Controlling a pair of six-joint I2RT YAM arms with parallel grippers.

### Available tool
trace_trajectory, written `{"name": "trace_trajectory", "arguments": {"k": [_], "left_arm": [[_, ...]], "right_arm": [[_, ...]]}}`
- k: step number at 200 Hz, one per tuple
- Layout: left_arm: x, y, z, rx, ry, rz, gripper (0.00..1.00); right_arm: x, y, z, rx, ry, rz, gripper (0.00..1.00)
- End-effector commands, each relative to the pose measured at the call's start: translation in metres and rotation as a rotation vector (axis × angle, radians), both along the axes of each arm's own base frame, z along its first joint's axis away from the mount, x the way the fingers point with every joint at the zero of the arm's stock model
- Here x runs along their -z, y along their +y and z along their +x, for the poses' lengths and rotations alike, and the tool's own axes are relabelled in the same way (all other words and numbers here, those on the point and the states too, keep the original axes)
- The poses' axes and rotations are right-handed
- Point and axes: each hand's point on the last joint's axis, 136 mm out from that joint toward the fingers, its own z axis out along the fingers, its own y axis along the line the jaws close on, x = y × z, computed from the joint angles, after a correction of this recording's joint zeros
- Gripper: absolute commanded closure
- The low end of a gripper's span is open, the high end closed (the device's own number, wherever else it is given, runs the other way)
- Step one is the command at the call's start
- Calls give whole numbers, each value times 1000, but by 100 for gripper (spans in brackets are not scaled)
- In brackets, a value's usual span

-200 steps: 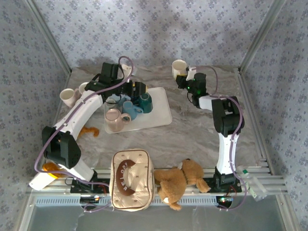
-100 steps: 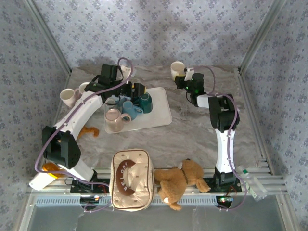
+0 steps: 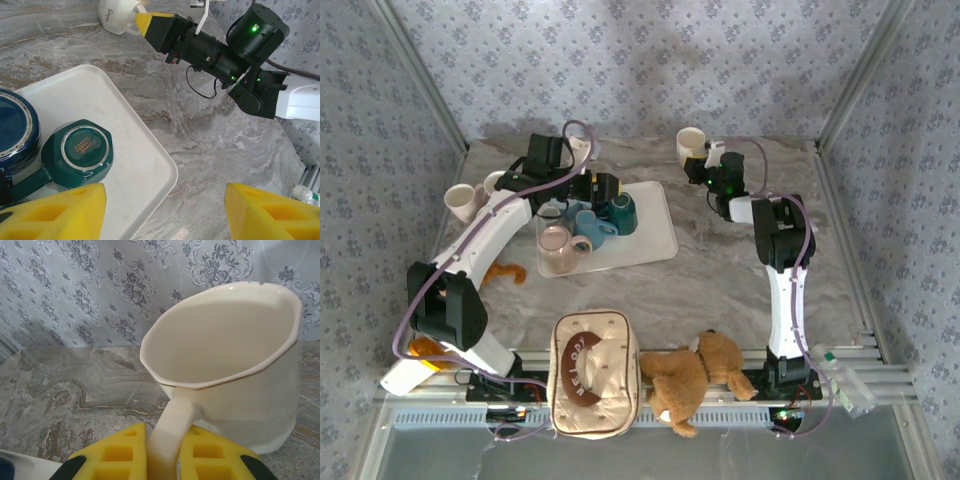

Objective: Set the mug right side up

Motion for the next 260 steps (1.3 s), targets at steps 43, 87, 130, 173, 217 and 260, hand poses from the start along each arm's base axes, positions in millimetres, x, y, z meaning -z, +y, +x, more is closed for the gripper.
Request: {"name": "trace_trajectory", "arguments": {"k": [43,87,130,173,217,260], "left_arm": [[-3,6,4,-12,-8,-8,37],[-3,9,5,-25,-10,-5,37],[-8,15,7,-51,-13,-14,37],[-9,19,2,-52,-29,-6,36],[6,21,-8,-49,-87,176,34],[21,12,-7,-56,-45,274,31]], "right_arm": [[-42,-1,7,3,-137,20,78],[-45,-5,4,24,-137,11,63],[-52,-12,-7,54,-143,-4,45],[-66,-29,-23,130,-139,-17,28],[-70,-39,-64,139,-1,-59,23],[-66,-38,-115,95,285,-80,21]]}}
